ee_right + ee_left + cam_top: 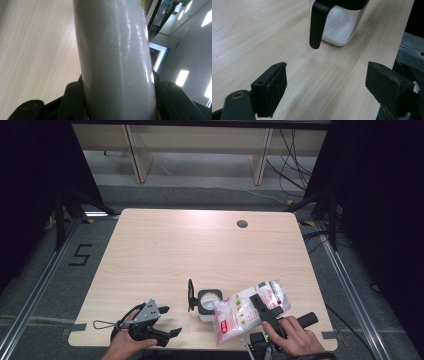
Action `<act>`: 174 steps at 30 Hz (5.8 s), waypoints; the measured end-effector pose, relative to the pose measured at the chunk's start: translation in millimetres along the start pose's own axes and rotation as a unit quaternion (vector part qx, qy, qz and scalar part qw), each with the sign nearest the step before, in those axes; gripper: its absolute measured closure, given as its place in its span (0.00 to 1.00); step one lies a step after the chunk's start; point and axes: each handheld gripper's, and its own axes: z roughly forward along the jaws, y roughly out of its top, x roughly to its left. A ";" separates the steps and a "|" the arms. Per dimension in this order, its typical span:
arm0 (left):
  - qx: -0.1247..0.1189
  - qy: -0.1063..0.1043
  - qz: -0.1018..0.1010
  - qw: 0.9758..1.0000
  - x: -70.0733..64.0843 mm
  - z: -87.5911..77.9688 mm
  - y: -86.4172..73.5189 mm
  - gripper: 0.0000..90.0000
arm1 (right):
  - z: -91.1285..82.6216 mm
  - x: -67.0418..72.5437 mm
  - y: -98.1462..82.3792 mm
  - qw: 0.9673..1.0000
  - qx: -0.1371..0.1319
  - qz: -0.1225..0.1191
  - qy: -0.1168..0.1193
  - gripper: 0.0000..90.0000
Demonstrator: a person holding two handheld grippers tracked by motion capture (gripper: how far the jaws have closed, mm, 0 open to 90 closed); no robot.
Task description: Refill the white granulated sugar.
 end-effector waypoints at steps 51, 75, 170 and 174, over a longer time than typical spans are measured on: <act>-0.001 0.000 0.000 1.000 -0.1 0.5 0.0 0.19 | -6.8 -7.5 4.4 1.000 0.012 -0.021 -0.002 0.65; -0.009 0.000 -0.003 1.000 0.1 0.8 -0.4 0.19 | -3.4 -3.2 -2.7 1.000 -0.001 0.008 -0.004 0.65; -0.005 0.002 -0.017 1.000 -1.0 -0.4 -0.2 0.19 | 10.3 15.2 -21.4 0.993 -0.069 0.082 0.043 0.78; 0.001 0.007 -0.010 1.000 0.5 -1.2 -0.3 0.19 | 11.3 18.0 -20.0 0.991 -0.080 0.096 0.042 0.78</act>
